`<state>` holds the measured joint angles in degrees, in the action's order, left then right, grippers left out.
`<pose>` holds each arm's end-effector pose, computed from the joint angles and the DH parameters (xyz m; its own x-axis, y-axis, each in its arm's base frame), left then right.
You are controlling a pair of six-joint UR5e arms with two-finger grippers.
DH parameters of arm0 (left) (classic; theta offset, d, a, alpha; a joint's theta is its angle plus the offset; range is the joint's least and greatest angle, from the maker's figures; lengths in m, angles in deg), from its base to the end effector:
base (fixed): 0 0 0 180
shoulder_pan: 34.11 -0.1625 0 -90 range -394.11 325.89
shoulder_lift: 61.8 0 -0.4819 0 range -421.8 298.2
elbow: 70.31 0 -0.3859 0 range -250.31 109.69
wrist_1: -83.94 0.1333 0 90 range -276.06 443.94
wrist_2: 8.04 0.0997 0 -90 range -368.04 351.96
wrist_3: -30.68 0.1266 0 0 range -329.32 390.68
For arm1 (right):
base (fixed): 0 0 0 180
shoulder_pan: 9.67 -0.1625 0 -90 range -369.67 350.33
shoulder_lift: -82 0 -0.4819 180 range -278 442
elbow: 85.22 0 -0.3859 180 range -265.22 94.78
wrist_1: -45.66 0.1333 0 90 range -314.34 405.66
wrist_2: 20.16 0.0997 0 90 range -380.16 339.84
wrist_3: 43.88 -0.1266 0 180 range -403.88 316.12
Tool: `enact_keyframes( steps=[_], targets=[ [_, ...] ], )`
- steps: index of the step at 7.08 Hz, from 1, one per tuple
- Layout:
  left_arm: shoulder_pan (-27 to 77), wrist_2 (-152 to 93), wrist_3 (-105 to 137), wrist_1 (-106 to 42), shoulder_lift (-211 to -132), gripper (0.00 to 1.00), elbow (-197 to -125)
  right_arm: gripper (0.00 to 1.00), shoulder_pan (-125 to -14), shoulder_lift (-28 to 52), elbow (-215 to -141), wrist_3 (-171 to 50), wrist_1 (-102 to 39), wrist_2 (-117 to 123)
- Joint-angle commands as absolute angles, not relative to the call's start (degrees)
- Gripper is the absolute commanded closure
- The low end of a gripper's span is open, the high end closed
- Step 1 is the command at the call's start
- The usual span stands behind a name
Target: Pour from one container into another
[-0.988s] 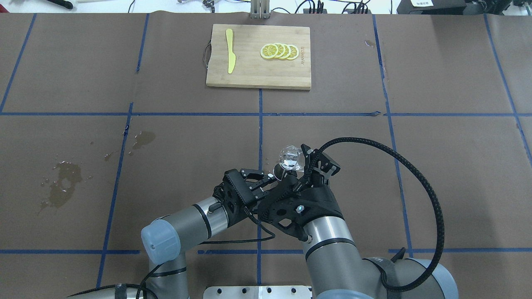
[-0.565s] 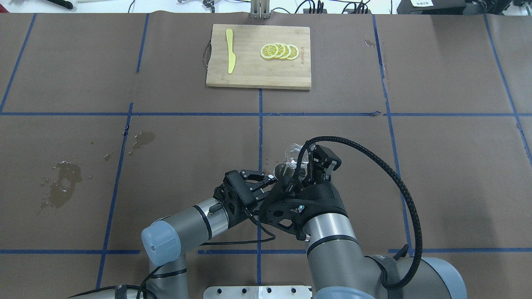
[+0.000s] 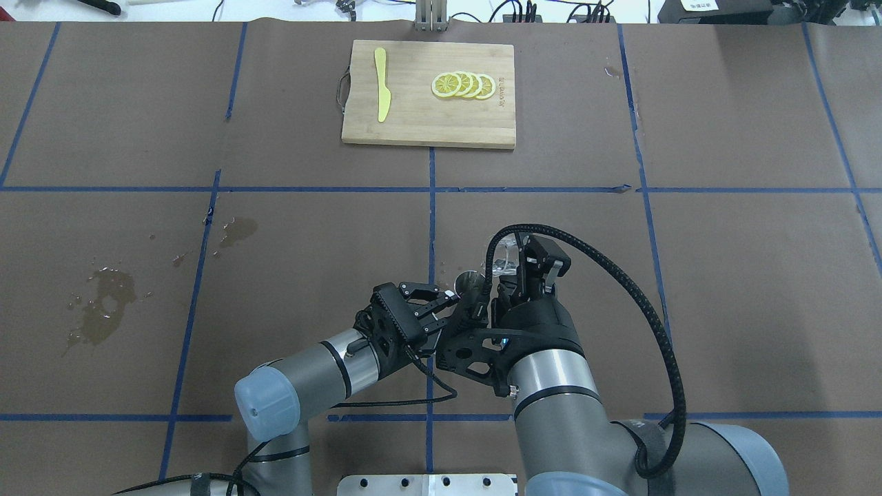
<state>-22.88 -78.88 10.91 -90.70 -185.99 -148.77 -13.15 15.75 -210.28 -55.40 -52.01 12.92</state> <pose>0.6638 -0.3101 0.2818 0.3638 0.8341 -0.4148 0.4405 0.2383 0.8655 -0.4948 -0.2699 0.2392 0.7957 -0.4874 -0.3596 0.4770 0.1382 0.8680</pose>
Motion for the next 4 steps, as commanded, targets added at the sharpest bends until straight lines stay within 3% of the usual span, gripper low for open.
enact_keyframes(
  steps=[1, 4],
  targets=[
    [-22.9, -78.9, 10.9, -90.7, -186.0, 1.00, -148.7, 1.00, -13.3, 15.8, -210.5, -52.2, -52.6, 12.8],
    [-22.9, -78.9, 10.9, -90.7, -186.0, 1.00, -148.7, 1.00, -13.5, 17.8, -210.4, -50.6, -56.9, 12.8]
  ],
)
